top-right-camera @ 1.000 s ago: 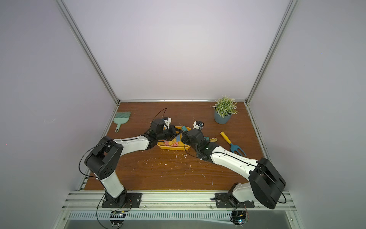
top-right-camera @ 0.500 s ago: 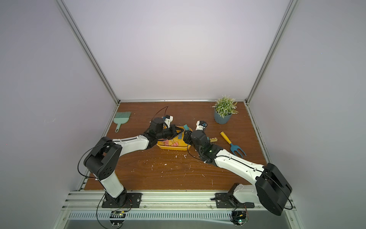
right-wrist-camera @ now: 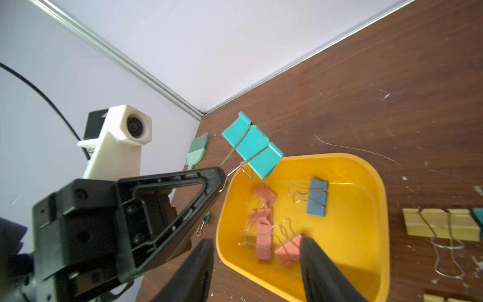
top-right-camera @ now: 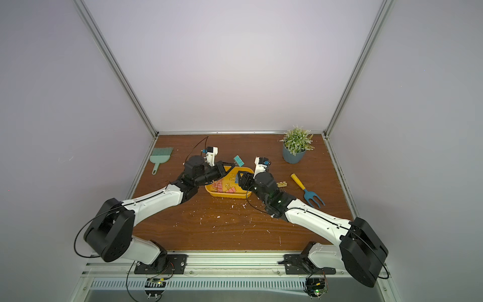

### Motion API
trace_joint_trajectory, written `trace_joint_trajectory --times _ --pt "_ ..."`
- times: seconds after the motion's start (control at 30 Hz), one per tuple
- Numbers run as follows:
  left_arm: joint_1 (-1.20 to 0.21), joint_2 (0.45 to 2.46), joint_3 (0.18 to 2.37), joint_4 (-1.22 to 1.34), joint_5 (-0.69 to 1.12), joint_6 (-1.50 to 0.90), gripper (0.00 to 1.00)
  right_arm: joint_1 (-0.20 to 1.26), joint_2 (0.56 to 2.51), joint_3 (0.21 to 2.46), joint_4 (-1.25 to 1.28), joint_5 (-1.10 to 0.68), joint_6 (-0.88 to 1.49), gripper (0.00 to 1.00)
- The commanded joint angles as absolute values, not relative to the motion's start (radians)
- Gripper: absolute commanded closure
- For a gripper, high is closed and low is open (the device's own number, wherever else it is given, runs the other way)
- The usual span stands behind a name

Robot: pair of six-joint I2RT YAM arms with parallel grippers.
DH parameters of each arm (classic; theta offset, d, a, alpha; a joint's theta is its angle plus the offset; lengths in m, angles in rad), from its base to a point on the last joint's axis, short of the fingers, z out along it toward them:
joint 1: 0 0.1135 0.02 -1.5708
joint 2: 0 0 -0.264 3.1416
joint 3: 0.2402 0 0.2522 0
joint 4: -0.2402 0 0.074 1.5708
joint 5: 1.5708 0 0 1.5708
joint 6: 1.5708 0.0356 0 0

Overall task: Take out the binder clips from the storage box
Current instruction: Place the binder clip at the center of the board.

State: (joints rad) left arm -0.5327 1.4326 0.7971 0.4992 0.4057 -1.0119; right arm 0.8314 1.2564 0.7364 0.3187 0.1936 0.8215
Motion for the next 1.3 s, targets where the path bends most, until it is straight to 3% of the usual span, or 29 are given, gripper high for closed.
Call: trace_joint_trajectory --times 0.0,0.3,0.63,0.97,1.27 --pt "-0.494 1.352 0.748 0.519 0.316 -0.996 1.0 0.852 1.277 0.791 0.387 0.119 0.766 0.41" --pt "-0.359 1.091 0.567 0.433 0.154 -1.079 1.0 0.906 1.439 0.937 0.348 0.01 0.73 0.42" --pt "-0.094 1.074 0.403 0.349 0.275 -1.292 1.0 0.949 1.658 1.149 0.239 -0.127 0.716 0.42" --pt "-0.077 1.128 0.4 0.242 0.233 -1.349 1.0 0.989 1.827 1.337 0.079 -0.163 0.709 0.42" --pt "-0.077 1.099 0.418 0.106 0.153 -1.454 1.0 0.996 1.845 1.358 0.045 -0.14 0.706 0.42"
